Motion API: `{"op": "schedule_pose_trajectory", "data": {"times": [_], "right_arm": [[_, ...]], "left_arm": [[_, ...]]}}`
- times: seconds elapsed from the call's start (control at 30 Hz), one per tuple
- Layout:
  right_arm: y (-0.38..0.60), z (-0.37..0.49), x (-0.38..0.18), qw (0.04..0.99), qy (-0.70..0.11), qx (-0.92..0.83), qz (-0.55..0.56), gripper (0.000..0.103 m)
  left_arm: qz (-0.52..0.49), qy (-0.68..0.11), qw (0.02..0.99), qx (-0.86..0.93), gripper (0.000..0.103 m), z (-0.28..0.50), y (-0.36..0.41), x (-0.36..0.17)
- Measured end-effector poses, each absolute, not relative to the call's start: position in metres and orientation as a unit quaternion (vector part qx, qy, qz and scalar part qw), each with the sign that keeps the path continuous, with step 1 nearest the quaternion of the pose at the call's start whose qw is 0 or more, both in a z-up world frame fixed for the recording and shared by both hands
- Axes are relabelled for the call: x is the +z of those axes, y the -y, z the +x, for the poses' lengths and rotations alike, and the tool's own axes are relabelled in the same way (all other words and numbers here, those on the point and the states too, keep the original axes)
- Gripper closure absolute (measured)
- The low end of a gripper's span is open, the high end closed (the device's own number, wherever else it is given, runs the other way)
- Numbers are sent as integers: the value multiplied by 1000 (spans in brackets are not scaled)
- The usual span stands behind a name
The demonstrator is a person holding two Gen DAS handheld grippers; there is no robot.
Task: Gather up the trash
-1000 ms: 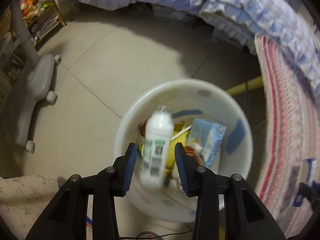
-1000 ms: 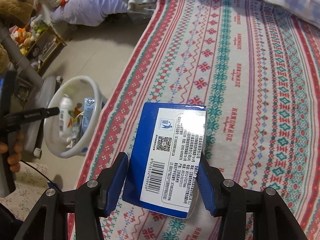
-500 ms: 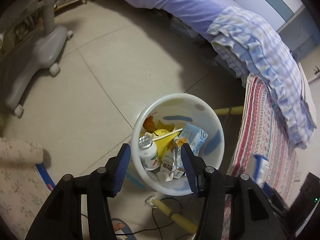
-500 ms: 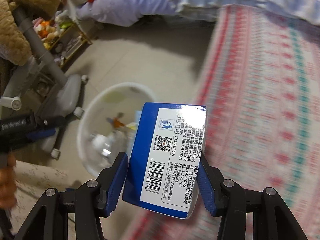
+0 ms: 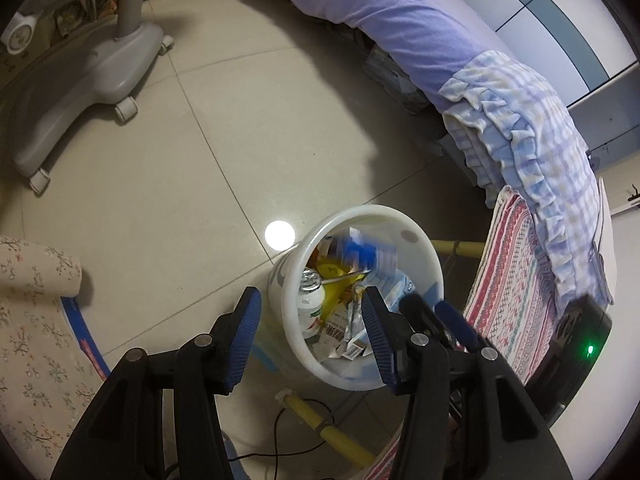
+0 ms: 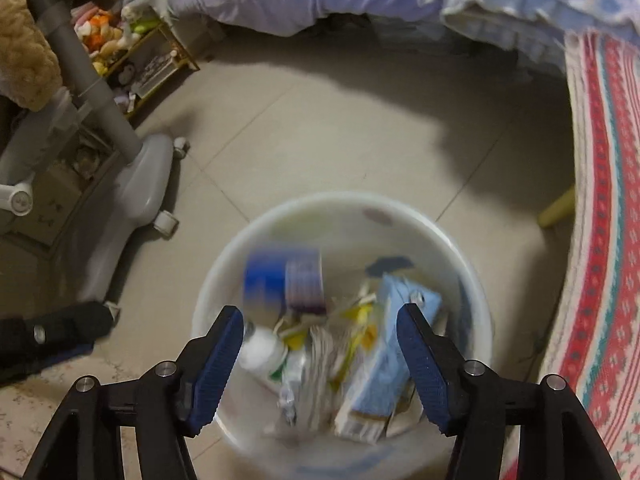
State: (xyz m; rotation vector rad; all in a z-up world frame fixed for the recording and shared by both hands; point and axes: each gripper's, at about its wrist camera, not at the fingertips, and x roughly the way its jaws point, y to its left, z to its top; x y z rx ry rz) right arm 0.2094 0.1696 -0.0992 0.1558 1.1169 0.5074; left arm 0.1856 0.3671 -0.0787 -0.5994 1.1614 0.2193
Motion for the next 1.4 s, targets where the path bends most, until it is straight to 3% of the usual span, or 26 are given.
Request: {"op": "schedule_pose_trajectory", "data": {"times": [0.53, 0.9, 1.03, 1.3, 1.4], "right_arm": [[-26, 102, -33, 813, -510, 267, 90, 33], [42, 18, 0, 857, -424, 284, 65, 26], [60, 4, 0, 857, -421, 291, 67, 26], [66, -15, -1, 863, -406, 300, 41, 26], [64, -18, -2, 869, -399, 292, 26, 26]], "left_arm": [[-203, -512, 829, 97, 48, 151, -304, -36], [-155, -458, 869, 102, 48, 38, -199, -7], [-131, -445, 880, 99, 40, -1, -162, -11], [-80, -422, 896, 118, 38, -36, -126, -13], [-67, -416, 898, 123, 31, -37, -124, -14]]}}
